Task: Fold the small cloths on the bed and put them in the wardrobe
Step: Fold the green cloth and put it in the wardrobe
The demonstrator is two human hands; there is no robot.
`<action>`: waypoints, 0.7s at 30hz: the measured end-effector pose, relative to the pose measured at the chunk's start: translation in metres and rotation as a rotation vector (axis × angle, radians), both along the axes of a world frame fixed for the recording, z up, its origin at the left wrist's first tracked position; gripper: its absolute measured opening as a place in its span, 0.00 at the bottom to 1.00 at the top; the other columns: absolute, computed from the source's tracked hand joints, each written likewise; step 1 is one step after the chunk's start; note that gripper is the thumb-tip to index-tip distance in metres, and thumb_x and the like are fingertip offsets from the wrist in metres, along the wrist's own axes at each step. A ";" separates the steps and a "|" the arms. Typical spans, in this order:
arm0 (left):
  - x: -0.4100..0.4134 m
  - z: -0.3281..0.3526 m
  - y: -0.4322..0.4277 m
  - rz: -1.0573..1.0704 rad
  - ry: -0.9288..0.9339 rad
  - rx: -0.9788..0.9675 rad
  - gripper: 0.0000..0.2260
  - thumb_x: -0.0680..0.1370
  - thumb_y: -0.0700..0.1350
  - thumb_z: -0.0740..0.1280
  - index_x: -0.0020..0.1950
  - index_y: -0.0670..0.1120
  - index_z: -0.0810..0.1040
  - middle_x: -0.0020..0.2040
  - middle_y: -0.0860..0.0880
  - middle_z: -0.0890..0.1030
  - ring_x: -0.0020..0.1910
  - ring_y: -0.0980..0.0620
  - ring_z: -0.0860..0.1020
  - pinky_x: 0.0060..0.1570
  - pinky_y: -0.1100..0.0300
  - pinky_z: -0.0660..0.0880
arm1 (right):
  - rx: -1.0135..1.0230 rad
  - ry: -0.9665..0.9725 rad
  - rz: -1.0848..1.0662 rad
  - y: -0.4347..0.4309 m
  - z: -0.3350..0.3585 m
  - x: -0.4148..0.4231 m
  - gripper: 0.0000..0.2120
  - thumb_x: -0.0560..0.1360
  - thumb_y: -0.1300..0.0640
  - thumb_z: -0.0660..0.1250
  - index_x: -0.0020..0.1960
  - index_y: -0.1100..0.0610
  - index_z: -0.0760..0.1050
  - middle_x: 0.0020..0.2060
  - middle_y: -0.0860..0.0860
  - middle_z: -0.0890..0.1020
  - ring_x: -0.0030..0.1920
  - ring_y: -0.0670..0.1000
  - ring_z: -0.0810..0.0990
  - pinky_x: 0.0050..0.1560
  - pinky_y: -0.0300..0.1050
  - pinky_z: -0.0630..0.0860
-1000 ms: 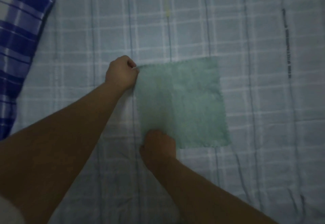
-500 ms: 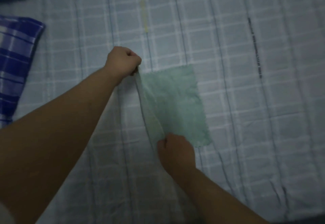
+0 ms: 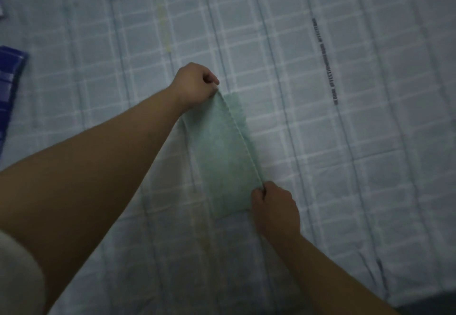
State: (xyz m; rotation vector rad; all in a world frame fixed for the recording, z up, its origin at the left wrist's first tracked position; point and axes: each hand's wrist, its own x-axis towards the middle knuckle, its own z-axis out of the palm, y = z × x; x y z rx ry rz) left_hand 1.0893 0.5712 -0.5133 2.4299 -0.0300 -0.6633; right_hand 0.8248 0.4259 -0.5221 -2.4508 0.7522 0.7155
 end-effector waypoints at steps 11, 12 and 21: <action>0.001 -0.038 -0.022 -0.126 -0.089 0.043 0.08 0.79 0.45 0.70 0.55 0.46 0.86 0.55 0.47 0.86 0.56 0.49 0.82 0.55 0.64 0.70 | -0.003 0.111 -0.006 -0.019 -0.026 -0.004 0.15 0.78 0.47 0.57 0.42 0.55 0.75 0.46 0.55 0.83 0.48 0.59 0.82 0.40 0.45 0.69; 0.001 -0.039 -0.023 -0.135 -0.099 0.036 0.08 0.79 0.45 0.70 0.55 0.47 0.86 0.54 0.47 0.86 0.56 0.49 0.82 0.56 0.63 0.72 | -0.010 0.117 -0.001 -0.020 -0.027 -0.005 0.16 0.78 0.47 0.57 0.43 0.56 0.76 0.46 0.55 0.83 0.48 0.59 0.82 0.40 0.44 0.69; -0.010 -0.046 -0.029 -0.153 -0.154 0.033 0.12 0.79 0.44 0.69 0.61 0.47 0.84 0.57 0.46 0.85 0.57 0.46 0.81 0.60 0.56 0.76 | -0.001 0.182 0.023 -0.025 -0.033 -0.005 0.17 0.76 0.44 0.56 0.45 0.55 0.77 0.47 0.54 0.83 0.49 0.60 0.83 0.40 0.44 0.68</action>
